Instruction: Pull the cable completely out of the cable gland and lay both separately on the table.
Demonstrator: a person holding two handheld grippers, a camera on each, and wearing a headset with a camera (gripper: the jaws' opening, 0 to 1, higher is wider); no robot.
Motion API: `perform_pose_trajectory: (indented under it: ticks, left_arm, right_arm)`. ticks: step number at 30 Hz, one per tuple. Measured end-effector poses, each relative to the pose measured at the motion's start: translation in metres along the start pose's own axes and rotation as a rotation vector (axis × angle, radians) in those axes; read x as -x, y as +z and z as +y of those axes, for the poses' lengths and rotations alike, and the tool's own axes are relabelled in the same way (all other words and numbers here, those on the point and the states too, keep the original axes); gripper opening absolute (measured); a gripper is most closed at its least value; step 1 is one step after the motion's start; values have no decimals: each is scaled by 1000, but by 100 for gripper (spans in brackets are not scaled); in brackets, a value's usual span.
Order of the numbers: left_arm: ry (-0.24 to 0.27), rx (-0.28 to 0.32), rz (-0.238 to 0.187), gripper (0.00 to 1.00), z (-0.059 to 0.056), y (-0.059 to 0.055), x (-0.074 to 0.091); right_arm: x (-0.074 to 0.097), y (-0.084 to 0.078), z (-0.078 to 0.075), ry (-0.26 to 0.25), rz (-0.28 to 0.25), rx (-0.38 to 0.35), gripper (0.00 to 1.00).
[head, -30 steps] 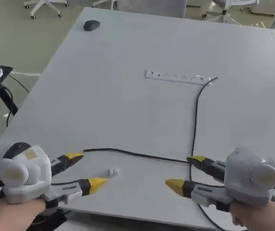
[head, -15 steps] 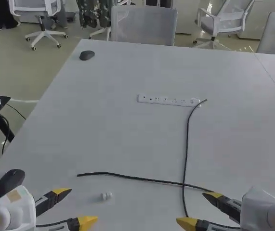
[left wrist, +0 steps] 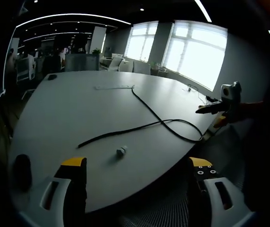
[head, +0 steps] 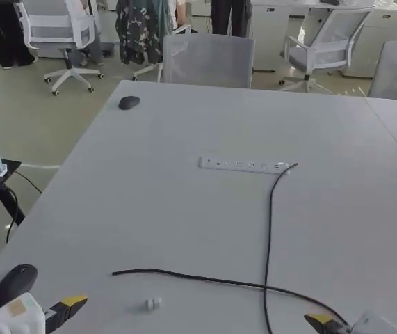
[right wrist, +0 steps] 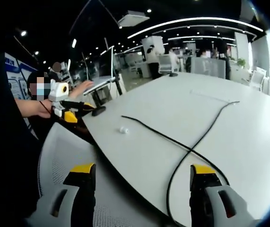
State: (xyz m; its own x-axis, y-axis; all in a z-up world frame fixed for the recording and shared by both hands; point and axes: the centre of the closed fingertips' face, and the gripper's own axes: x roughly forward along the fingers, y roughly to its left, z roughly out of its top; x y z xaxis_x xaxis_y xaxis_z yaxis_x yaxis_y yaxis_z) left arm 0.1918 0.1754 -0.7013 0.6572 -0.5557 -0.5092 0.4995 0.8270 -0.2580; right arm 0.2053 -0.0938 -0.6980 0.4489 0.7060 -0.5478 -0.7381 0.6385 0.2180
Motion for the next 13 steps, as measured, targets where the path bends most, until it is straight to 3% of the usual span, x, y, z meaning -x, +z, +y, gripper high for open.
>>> perform_pose_trajectory:
  ticks: [6,10,13]
  left_arm:
    - [-6,17,-6,95,-1,-3,-3]
    - [-18,34,19,99,-3,-7,-6]
    - [-13,39,7,99,-3,-3,-4]
  right_arm:
    - [-1,-7,2,4,18,-34,99]
    - [-2,-6,4,20,8,-50,99]
    - [-3,-6,5,22,17,-40,99]
